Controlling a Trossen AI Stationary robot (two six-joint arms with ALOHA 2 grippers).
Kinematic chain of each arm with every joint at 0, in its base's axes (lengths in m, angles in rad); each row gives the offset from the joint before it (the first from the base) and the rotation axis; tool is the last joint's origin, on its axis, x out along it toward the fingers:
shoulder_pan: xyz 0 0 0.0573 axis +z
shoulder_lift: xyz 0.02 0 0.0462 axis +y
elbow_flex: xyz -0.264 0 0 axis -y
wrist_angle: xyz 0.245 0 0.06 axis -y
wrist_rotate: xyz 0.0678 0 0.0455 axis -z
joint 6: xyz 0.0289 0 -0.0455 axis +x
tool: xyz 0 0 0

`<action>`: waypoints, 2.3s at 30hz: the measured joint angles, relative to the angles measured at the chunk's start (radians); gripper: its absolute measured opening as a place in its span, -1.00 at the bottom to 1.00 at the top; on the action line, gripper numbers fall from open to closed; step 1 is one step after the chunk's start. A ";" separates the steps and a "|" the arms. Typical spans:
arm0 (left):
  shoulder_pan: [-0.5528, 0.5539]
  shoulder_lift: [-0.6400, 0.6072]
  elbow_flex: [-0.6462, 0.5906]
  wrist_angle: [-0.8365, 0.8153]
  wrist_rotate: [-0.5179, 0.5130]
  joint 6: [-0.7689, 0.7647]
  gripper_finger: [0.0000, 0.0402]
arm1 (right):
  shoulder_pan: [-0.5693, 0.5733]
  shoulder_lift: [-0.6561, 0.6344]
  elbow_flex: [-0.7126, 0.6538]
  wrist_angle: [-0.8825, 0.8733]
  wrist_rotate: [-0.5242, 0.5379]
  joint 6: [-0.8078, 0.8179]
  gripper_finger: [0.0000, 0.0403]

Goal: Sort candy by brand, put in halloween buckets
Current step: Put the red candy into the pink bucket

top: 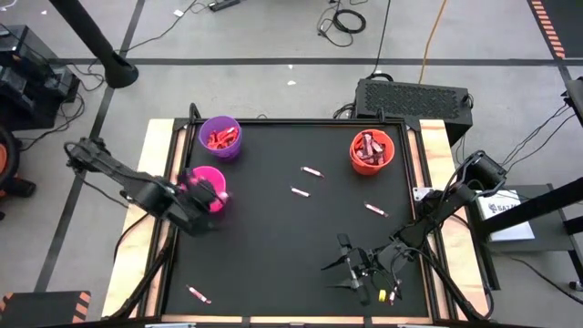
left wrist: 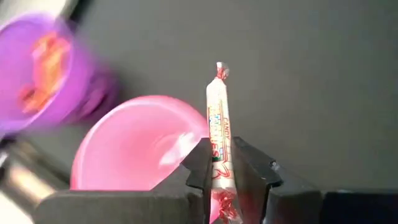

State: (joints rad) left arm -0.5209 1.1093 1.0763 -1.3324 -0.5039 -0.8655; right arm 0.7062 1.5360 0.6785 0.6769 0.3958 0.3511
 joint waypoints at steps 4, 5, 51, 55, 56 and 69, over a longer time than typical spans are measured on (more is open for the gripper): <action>0.000 -0.070 0.000 -0.147 -0.021 -0.158 -0.75 | -0.006 0.000 0.000 0.000 0.000 -0.002 0.05; 0.000 -0.080 0.000 -0.159 -0.021 -0.170 -0.74 | -0.007 0.000 0.000 0.000 0.000 -0.002 0.05; 0.529 0.569 -0.224 1.445 0.405 0.961 -0.31 | -0.026 0.000 0.000 -0.050 -0.003 -0.021 0.05; 0.623 0.676 -0.158 1.447 0.507 1.029 -0.31 | -0.026 0.000 0.000 -0.095 -0.004 -0.019 0.05; 0.640 0.700 -0.138 1.446 0.515 1.048 -0.31 | -0.026 0.000 0.000 -0.107 -0.004 -0.019 0.05; 0.698 0.851 0.065 1.296 0.633 1.192 -0.31 | -0.029 0.000 0.000 -0.234 -0.004 -0.020 0.05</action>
State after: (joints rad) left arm 0.1772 1.9605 1.1411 -0.0366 0.1292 0.3269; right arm 0.6775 1.5356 0.6788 0.4425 0.3915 0.3313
